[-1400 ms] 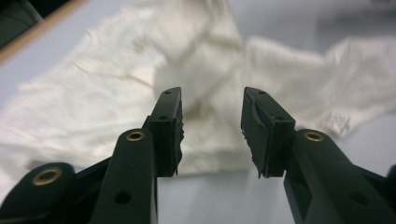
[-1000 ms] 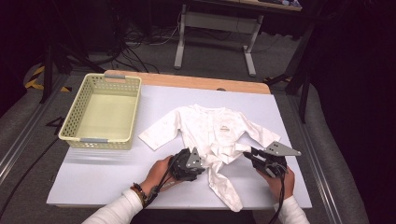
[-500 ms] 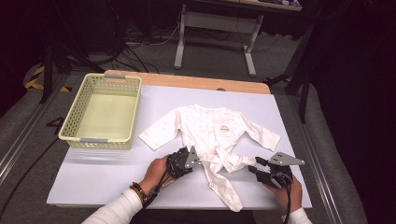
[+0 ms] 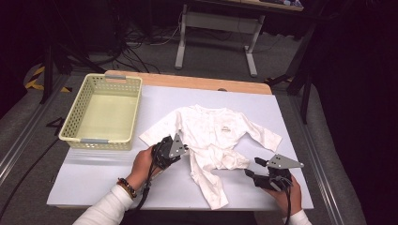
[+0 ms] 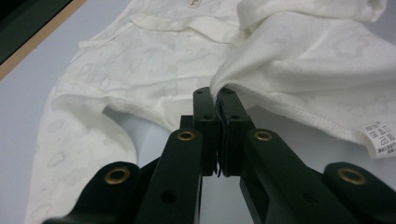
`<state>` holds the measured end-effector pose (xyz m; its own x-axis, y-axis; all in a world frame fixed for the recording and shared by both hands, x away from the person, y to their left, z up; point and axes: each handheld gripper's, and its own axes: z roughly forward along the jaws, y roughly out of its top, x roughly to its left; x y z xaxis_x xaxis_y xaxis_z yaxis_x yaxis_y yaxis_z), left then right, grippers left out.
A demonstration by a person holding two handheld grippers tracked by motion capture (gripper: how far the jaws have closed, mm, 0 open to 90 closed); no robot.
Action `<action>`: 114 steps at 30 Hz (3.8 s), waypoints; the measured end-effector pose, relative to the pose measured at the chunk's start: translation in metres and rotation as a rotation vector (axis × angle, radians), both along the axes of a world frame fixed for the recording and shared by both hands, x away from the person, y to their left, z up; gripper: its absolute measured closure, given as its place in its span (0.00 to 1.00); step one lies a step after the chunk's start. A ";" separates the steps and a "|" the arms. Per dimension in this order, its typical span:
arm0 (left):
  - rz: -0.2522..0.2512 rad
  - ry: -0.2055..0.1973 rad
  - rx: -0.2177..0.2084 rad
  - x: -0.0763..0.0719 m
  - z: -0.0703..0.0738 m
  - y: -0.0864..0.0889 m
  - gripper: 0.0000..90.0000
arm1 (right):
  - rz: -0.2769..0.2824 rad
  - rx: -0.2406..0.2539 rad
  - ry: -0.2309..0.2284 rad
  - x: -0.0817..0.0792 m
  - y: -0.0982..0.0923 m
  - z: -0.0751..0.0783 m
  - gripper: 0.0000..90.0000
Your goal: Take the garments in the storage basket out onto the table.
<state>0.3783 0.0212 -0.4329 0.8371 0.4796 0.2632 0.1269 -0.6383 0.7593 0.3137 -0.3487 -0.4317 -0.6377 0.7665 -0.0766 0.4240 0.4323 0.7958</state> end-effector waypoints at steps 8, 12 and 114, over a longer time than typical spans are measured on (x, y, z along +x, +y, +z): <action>0.037 0.021 0.000 0.009 -0.004 0.000 0.96 | 0.034 -0.010 -0.033 -0.003 0.012 0.004 0.41; 0.048 0.021 -0.021 0.004 0.000 0.001 0.85 | 0.070 -0.032 -0.049 -0.004 0.024 0.006 0.42; -0.148 0.236 -0.008 -0.072 -0.029 0.001 0.67 | 0.229 -0.129 -0.024 -0.010 0.119 -0.005 0.63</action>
<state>0.3058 0.0227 -0.4623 0.9360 0.3485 0.0496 0.2064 -0.6574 0.7247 0.3042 -0.2298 -0.4365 -0.7903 0.5854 -0.1811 0.2853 0.6131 0.7367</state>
